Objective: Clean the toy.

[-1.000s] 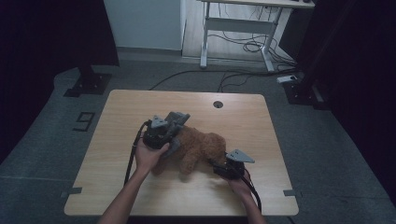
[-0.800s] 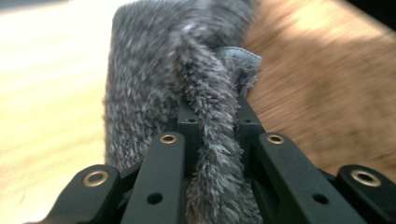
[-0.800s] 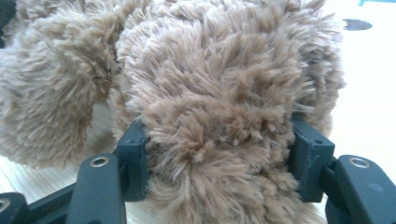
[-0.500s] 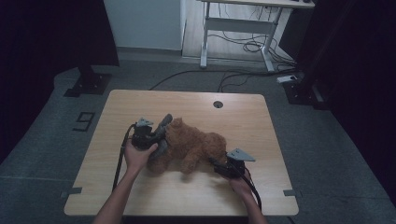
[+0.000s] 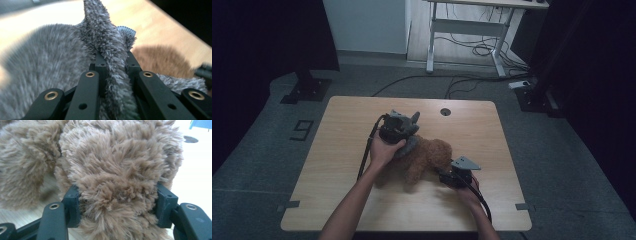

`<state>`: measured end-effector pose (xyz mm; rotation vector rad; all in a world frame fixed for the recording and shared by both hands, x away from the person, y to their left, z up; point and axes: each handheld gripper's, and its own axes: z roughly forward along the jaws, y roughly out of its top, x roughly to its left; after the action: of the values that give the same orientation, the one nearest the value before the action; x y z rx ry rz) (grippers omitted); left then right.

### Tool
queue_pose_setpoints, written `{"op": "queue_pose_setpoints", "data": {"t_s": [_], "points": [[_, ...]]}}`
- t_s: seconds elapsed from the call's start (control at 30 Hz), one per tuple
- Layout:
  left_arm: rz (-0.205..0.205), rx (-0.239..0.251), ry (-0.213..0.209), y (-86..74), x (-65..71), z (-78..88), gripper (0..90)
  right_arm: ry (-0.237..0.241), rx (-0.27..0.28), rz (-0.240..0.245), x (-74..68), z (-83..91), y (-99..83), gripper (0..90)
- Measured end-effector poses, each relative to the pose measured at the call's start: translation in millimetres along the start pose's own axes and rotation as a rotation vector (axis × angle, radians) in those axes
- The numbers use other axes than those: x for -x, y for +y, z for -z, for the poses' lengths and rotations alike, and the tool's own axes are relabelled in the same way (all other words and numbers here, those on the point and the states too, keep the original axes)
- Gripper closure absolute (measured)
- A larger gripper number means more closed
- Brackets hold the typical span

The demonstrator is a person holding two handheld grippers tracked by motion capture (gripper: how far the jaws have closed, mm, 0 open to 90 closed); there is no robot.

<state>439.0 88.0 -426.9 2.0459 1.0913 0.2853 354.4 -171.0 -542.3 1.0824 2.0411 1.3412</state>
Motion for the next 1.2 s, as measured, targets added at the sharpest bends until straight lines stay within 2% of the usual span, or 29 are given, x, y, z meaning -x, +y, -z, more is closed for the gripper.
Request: {"op": "queue_pose_setpoints", "data": {"t_s": [0.1,0.2,0.27,0.33,0.37,0.43,0.5,0.6,0.67,0.77,0.87,0.9,0.93,1.0,1.07,1.2], "points": [[0.002,0.004,-0.01,-11.4,-2.5,2.2,77.9,-0.001,0.0,0.007,-2.1,1.4,-0.8,35.3],[-0.01,0.005,-0.009,-26.8,-1.6,6.3,78.1,0.009,-0.012,0.003,-4.8,4.1,-0.7,27.5],[-0.005,0.023,-0.01,-40.0,-1.6,10.8,78.2,0.059,-0.032,-0.042,-2.9,7.9,-0.1,22.4],[0.025,0.05,-0.041,-53.6,-3.8,16.4,78.3,0.1,-0.031,-0.077,0.2,15.3,0.8,20.7],[0.033,0.062,-0.058,-60.0,-3.9,18.4,78.4,0.114,-0.016,-0.097,2.7,20.0,2.0,19.8],[0.031,0.081,-0.076,-70.8,-2.2,21.7,78.5,0.145,0.035,-0.169,8.9,28.8,6.1,19.0],[0.019,0.095,-0.082,-78.8,2.2,23.7,78.7,0.145,0.067,-0.206,12.9,33.1,12.0,16.3],[-0.006,0.11,-0.082,-89.0,9.0,27.6,78.9,0.149,0.059,-0.214,13.3,28.1,17.8,9.4],[0.006,0.124,-0.1,-95.4,9.8,30.1,79.0,0.139,0.04,-0.217,9.4,21.2,19.7,3.9],[0.017,0.138,-0.119,-103.0,10.6,32.4,79.0,0.148,0.01,-0.199,2.8,14.5,19.1,2.4],[0.014,0.145,-0.12,-106.4,12.7,34.4,79.0,0.157,-0.008,-0.174,0.1,14.2,16.0,13.0],[0.014,0.145,-0.12,-106.4,12.7,34.4,78.9,0.157,-0.008,-0.174,0.1,14.2,16.0,13.0],[0.016,0.149,-0.121,-105.9,14.9,36.4,78.8,0.154,-0.023,-0.158,-0.4,16.5,14.6,19.2],[0.014,0.154,-0.109,-102.4,18.7,40.4,78.5,0.145,-0.02,-0.14,-2.5,18.5,13.1,23.8],[-0.003,0.167,-0.098,-93.7,24.6,45.7,78.6,0.138,-0.01,-0.125,-3.9,19.4,12.2,27.3],[-0.052,0.178,-0.125,-64.6,46.0,44.5,78.6,0.138,0.004,-0.095,-7.9,20.4,11.2,31.7]]}}
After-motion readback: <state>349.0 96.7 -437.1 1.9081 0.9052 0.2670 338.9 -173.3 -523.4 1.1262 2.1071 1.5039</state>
